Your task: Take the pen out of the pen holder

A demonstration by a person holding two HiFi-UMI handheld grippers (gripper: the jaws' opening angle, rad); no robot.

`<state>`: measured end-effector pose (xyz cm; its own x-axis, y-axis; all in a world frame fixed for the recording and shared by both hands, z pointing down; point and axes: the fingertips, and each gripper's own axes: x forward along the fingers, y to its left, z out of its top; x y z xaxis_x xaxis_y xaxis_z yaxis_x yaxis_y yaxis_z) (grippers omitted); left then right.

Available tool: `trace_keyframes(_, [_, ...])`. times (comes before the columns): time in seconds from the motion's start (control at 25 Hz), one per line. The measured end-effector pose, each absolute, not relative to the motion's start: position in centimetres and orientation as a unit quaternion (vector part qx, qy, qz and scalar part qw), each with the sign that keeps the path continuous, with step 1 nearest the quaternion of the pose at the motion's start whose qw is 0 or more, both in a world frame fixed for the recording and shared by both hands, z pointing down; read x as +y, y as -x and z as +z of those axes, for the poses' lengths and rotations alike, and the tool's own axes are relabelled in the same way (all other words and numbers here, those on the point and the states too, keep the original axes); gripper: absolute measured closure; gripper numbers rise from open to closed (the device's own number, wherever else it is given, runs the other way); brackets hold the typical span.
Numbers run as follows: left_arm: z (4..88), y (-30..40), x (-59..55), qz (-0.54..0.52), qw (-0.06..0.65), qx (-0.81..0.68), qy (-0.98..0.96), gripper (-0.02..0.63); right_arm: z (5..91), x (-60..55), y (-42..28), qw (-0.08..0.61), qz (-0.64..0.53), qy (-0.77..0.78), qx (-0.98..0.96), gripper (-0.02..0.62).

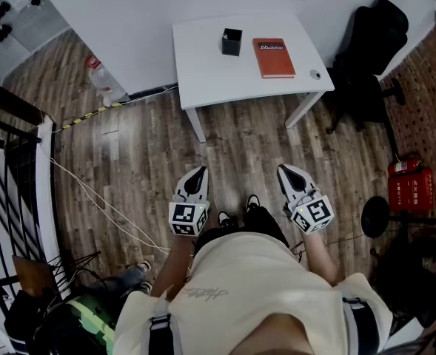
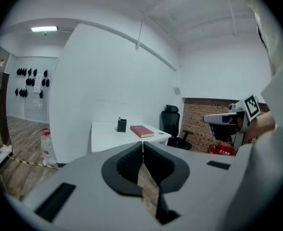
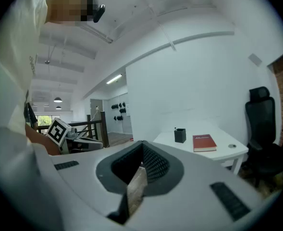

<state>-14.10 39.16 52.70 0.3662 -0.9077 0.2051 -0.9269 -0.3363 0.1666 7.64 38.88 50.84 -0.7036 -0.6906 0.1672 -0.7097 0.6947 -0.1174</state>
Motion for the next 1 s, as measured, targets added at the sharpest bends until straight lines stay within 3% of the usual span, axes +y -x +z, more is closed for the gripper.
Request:
trace_keyframes(0.32, [52.5, 14.2, 38.7, 0.037, 0.129, -0.560, -0.818, 0.586, 49.9, 37.7, -7.7, 0.047, 0.080, -0.386, -0.918, 0.589])
trace_keyframes(0.64, [54.2, 13.4, 37.2, 0.048, 0.151, -0.552, -0.819, 0.586, 51.3, 37.6, -8.1, 0.082, 0.084, -0.382, -0.917, 0.589])
trace_keyframes(1.0, [52.4, 11.5, 30.4, 0.061, 0.135, -0.557, -0.817, 0.586, 51.5, 29.8, -10.0, 0.060, 0.092, -0.369, -0.923, 0.589])
